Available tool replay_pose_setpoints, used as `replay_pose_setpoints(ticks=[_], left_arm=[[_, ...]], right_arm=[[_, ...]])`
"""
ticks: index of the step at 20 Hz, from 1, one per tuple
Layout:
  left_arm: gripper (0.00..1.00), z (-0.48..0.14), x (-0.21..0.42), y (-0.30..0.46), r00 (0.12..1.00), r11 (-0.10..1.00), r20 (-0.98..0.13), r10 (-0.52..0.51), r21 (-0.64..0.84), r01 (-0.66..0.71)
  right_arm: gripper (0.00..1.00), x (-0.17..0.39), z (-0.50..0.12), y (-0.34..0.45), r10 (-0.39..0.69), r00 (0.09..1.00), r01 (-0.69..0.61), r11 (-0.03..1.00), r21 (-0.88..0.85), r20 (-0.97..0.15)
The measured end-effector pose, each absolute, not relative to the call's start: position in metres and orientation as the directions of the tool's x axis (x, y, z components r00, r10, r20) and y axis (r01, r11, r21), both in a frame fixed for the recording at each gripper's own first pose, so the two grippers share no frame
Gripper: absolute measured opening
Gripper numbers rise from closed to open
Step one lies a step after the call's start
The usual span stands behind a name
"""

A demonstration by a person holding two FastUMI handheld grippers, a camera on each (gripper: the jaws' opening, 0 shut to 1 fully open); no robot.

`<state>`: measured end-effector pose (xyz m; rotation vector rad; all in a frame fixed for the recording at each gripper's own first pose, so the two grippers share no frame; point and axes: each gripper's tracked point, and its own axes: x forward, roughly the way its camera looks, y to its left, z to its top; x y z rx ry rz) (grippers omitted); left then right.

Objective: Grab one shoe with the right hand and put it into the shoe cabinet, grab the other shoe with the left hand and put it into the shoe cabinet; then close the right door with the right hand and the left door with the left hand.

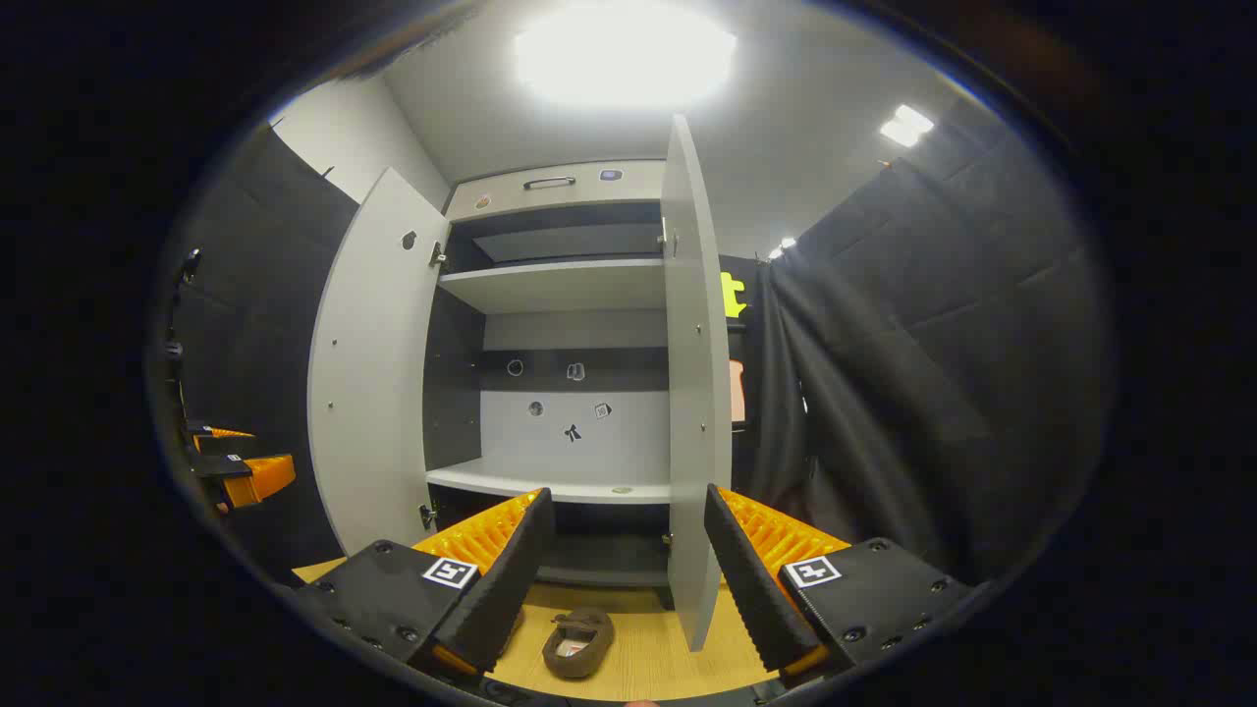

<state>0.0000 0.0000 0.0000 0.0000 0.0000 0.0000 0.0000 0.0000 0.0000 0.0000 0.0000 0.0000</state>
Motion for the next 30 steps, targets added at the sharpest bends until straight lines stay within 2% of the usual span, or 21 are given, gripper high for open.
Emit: replay_pose_setpoints(ticks=[1, 2, 13, 17, 25, 26, 30], left_arm=[[0.89, 0.000, -0.001, 0.002, 1.000, 1.000, 0.001, 0.006, -0.002, -0.006], [0.96, 0.000, -0.002, 0.002, 1.000, 1.000, 0.000, 0.007, -0.009, -0.007], [0.96, 0.015, -0.006, -0.002, 0.999, 1.000, 0.040, 0.013, -0.027, -0.012], [0.96, 0.021, -0.004, -0.010, 0.998, 0.999, 0.056, 0.016, -0.032, -0.014], [0.96, 0.022, 0.002, -0.032, 0.997, 1.000, 0.080, 0.014, -0.017, -0.012], [0.89, 0.021, 0.004, -0.033, 0.997, 1.000, 0.079, 0.012, -0.012, -0.011], [0.89, 0.014, 0.028, -0.039, 0.996, 0.999, 0.085, 0.000, -0.033, 0.003]], right_arm=[[0.98, -0.002, -0.001, 0.002, 0.004, 1.000, -0.004, 1.000, 0.006, -0.003], [0.96, -0.001, -0.002, 0.003, 0.005, 1.000, -0.005, 1.000, 0.011, -0.007], [0.98, 0.003, 0.003, 0.002, 0.007, 1.000, -0.007, 1.000, 0.008, 0.003], [0.95, 0.010, -0.007, -0.004, 0.007, 1.000, -0.006, 1.000, 0.013, -0.022], [0.98, 0.051, -0.080, 0.009, 0.052, 0.980, -0.055, 0.998, -0.012, -0.191], [0.98, 0.056, -0.091, 0.015, 0.064, 0.974, -0.067, 0.998, -0.008, -0.216], [0.98, 0.086, -0.145, 0.026, 0.064, 0.942, -0.082, 0.996, -0.043, -0.329]])
